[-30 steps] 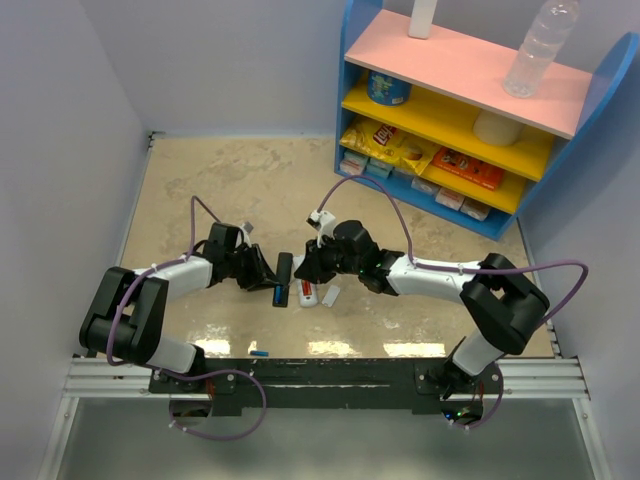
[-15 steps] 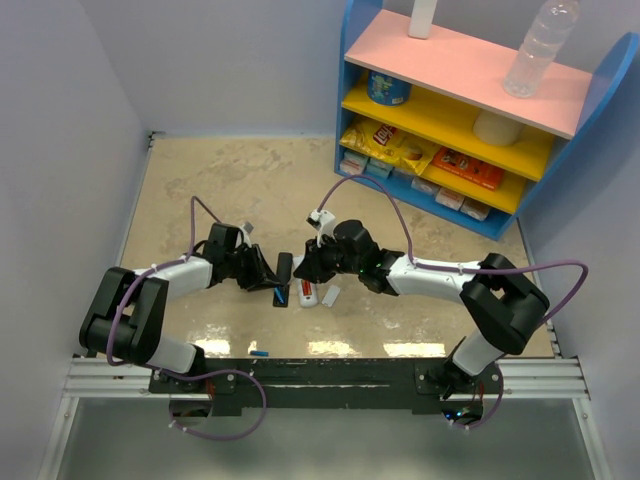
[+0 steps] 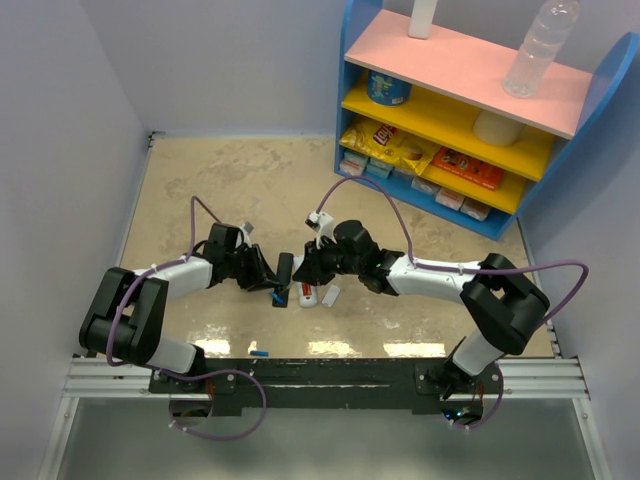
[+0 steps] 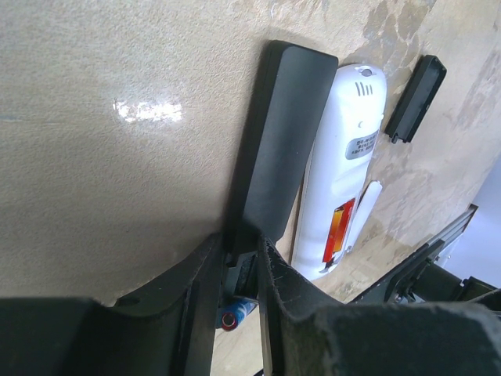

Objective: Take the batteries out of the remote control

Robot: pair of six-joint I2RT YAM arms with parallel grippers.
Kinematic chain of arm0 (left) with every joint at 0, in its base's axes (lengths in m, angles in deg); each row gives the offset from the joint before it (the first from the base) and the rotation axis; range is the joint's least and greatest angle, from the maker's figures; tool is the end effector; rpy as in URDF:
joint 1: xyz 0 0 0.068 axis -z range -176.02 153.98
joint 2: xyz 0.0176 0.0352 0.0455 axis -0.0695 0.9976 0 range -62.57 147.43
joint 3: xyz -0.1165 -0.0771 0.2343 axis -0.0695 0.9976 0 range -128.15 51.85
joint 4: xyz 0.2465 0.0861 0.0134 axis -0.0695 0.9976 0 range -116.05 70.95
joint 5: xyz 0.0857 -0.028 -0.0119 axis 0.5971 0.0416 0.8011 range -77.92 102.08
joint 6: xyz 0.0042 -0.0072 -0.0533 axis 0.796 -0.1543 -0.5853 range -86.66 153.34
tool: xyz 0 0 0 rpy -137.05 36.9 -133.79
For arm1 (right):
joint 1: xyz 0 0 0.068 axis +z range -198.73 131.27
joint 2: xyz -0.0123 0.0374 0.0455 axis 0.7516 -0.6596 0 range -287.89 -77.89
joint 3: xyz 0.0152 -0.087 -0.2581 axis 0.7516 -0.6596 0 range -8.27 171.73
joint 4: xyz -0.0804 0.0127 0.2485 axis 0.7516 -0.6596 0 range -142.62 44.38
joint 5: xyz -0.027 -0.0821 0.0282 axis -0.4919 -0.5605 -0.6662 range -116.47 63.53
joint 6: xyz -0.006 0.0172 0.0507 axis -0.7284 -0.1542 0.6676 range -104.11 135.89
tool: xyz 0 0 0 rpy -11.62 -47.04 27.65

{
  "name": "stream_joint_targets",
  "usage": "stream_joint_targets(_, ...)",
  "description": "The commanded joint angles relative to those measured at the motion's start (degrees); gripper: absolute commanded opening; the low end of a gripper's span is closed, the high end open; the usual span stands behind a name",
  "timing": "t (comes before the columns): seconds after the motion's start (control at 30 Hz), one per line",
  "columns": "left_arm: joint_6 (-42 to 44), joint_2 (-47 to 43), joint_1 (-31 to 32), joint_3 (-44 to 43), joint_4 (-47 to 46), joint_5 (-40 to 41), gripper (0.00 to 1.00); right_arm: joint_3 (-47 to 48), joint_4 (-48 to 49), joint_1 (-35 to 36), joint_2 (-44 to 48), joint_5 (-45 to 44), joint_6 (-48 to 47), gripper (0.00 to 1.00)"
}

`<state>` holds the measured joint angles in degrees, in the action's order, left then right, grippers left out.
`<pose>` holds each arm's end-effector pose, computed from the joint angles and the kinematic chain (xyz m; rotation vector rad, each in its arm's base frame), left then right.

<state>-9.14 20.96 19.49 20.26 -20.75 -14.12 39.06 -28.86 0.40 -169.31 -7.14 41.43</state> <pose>0.2328 -0.0810 0.1307 -0.4514 2.6761 -0.9368 0.2134 0.2647 0.2007 -0.6768 2.1188 1.1164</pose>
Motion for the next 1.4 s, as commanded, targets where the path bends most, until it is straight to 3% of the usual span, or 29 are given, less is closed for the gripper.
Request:
stream_joint_targets(0.0,1.1,0.1,0.6,1.4,4.1,4.1,0.3,0.5,1.2,0.9,2.4,2.5,0.7,0.0)
stream_joint_targets(0.77,1.7,-0.6,0.6,0.2,4.8,4.7,0.3,2.2,-3.6,1.8,4.7,0.6,0.3,0.0)
stream_joint_targets(1.1,4.6,-2.9,1.2,-5.5,11.1,9.3,0.38,9.9,-24.5,1.7,8.9,-11.2,-6.2,0.0)
stream_joint_targets(1.37,5.7,-3.5,3.4,-7.6,9.0,7.1,0.39,15.2,-33.5,1.7,8.5,-17.6,-9.5,0.0)
